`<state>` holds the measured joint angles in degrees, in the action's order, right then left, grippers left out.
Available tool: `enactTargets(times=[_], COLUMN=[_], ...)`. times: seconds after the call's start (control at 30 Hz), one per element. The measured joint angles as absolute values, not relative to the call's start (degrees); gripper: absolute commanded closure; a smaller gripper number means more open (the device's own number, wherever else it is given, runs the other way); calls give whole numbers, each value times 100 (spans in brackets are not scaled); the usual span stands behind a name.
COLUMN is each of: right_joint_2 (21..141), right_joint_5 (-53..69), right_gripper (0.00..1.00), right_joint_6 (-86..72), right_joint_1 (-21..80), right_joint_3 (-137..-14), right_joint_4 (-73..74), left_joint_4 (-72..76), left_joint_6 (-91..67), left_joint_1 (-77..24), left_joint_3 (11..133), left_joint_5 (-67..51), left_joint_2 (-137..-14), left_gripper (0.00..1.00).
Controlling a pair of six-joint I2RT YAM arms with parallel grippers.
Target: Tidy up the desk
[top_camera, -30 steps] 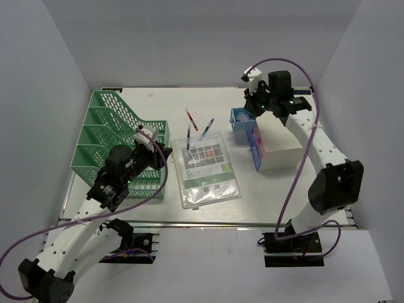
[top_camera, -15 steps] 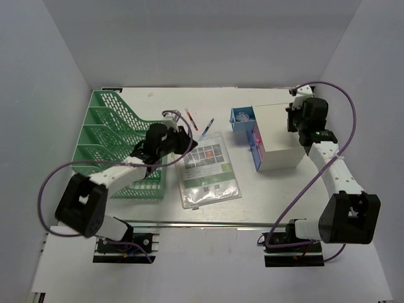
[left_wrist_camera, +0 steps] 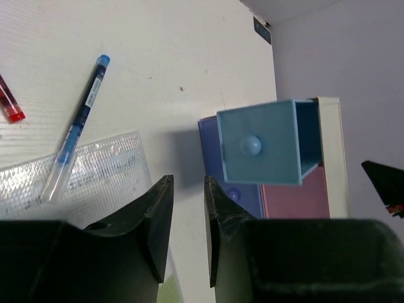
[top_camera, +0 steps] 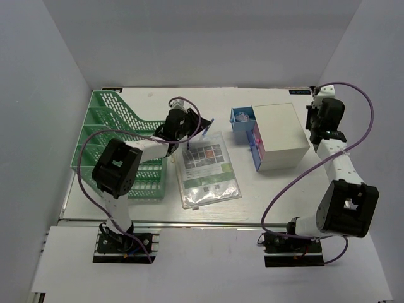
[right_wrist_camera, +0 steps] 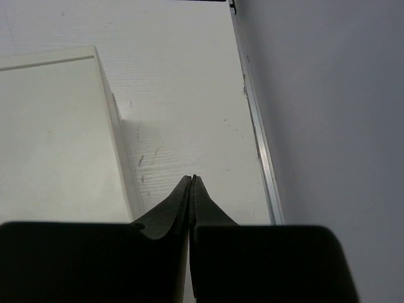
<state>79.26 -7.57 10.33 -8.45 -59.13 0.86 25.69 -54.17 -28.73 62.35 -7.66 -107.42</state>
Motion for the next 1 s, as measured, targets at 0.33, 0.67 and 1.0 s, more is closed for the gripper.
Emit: enactTargets(times=[0.33,0.67,1.0], right_joint_2=[8407,8532,8729], right_joint_5=[-202,283,733], right_gripper=[100,100,100], right_joint_6=[1028,1072,1219], right_joint_1=[-1087,-1096,-1164], right_joint_3=[-5913,-5951,-6202], right_joint_4=[86,331,532], left_joint_4=[2106,2016,1769], left_joint_6=[-5747,-5745,-5701], left_joint_1=[-2941,-3083,-3127], left_joint_3=[8160,8772,9577], left_joint_5=[-1118,-2056,-2536], left_joint_2=[-12256,-12763,-13323], left_gripper=[63,63,63])
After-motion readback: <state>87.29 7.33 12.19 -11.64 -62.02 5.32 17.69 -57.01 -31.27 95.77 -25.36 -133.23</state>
